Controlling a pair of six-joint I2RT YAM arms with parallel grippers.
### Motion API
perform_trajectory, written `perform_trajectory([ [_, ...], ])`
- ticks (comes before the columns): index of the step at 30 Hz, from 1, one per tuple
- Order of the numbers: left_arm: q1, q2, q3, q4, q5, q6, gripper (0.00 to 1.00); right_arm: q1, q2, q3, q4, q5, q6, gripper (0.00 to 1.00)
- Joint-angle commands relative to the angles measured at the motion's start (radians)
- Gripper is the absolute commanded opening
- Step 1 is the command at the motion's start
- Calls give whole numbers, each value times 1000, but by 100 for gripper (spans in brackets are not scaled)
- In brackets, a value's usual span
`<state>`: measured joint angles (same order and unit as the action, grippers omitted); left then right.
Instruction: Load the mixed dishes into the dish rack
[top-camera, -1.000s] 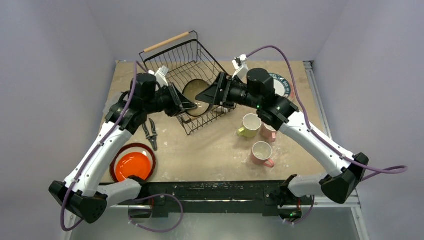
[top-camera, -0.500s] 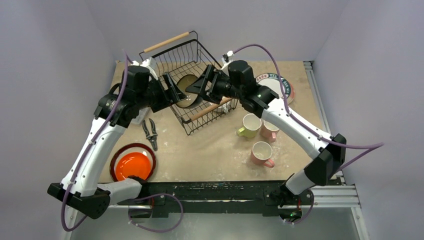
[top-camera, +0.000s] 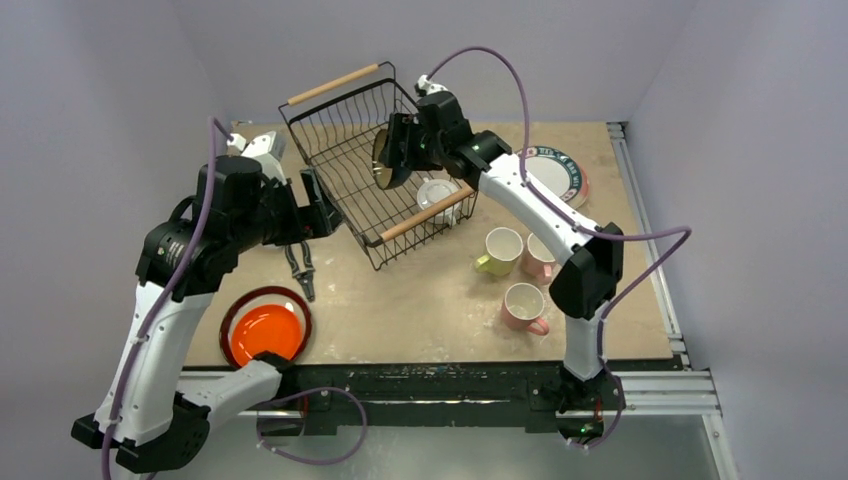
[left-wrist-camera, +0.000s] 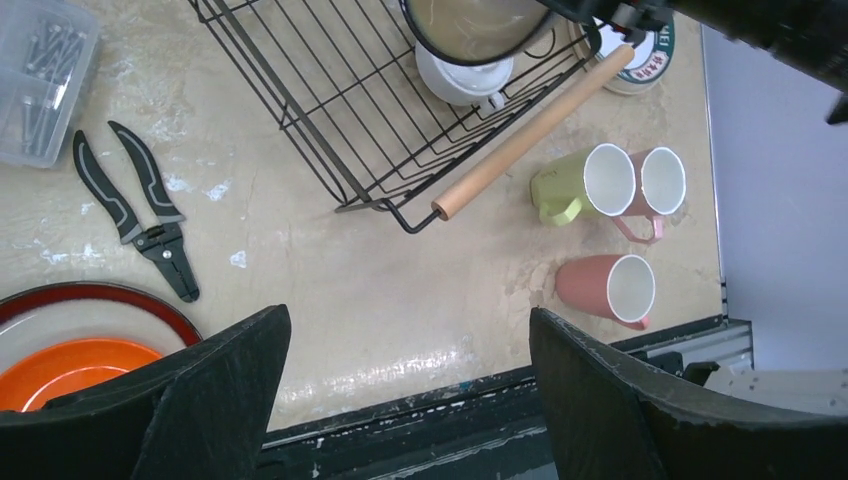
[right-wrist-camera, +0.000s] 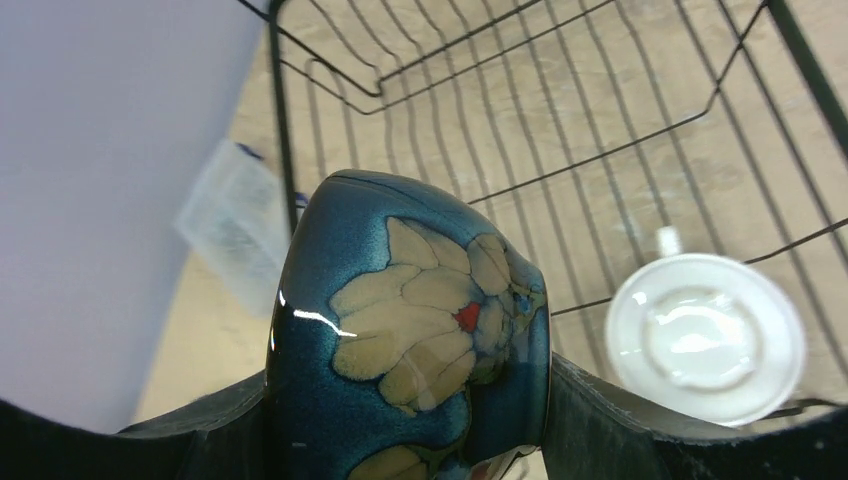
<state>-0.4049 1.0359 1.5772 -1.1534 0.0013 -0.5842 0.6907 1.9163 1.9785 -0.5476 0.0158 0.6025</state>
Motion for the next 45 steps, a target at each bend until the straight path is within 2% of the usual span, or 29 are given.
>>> perform_trajectory([
  [1, 6, -16, 70, -53, 54, 77, 89, 10, 31, 128, -16, 119, -217, 0],
  [7, 6, 22, 158, -114, 82, 121, 89, 69, 164, 275, -124, 303, -337, 0],
  [11, 6, 2, 113, -128, 164, 21, 91, 117, 249, 349, -173, 378, -417, 0],
  [12, 3, -5, 85, -117, 222, 3, 90, 134, 267, 362, -188, 396, -430, 0],
  [16, -33, -8, 107, -168, 121, 10, 92, 179, 317, 373, -203, 472, -477, 0],
  [23, -31, -11, 118, -144, 72, 28, 92, 223, 381, 398, -241, 620, -572, 0],
  [26, -31, -1, 127, -142, 75, 41, 92, 239, 366, 351, -220, 666, -598, 0],
  [33, -25, 16, 145, -131, 74, 60, 92, 245, 378, 299, -224, 732, -652, 0],
  [45, -24, 16, 131, -116, 88, 67, 92, 257, 370, 253, -329, 702, -628, 0],
])
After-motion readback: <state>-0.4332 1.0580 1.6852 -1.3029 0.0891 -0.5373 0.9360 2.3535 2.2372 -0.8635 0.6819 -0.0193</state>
